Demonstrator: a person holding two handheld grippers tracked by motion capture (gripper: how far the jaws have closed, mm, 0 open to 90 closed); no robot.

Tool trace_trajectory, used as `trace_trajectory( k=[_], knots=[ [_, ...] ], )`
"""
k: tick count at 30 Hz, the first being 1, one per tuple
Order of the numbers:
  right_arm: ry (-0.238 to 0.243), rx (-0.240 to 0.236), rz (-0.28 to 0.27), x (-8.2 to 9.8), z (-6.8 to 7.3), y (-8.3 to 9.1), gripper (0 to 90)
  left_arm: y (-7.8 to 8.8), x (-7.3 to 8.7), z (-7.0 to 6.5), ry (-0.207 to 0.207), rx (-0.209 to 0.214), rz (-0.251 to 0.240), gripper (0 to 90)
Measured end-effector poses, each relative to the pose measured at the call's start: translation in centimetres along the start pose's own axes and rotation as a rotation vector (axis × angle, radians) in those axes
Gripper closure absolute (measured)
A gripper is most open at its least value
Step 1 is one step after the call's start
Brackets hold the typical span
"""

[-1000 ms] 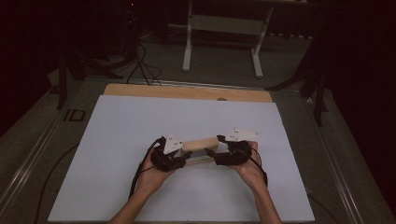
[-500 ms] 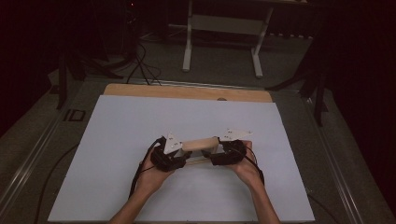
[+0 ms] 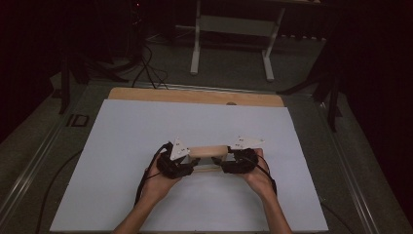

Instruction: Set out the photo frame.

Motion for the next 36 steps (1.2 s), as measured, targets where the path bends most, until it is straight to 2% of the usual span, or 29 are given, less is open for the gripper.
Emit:
trace_trajectory(
  k=[7,16,21,30,36],
  knots=[
    [-0.006,-0.004,-0.002,0.2,0.2,0.5,47.4,0.0,0.0,0.4,-0.002,0.013,0.003,51.8],
    [-0.006,-0.011,-0.004,0.0,0.3,0.4,49.9,0.1,0.0,1.2,-0.008,0.023,0.007,52.0],
    [0.009,0.010,0.004,-0.5,0.5,-0.4,49.5,0.3,0.1,1.9,-0.018,-0.002,0.010,52.1],
    [0.006,0.030,0.009,-2.3,0.6,-1.8,48.3,0.8,0.2,3.6,0.018,-0.033,-0.002,51.9],
    [-0.018,0.024,0.017,-2.8,0.5,-2.7,48.1,0.7,0.4,4.3,0.037,-0.036,0.011,51.6]
  ],
)
Point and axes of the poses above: each handheld gripper's, and its own axes: y roughly backward along the jaws, x roughly out of its underside, z roughly to its left, the point moved 3 cm from there along -y, roughly forward along the jaws, and after that the axes turned 12 degrees about -x, right-handed, at the moved point
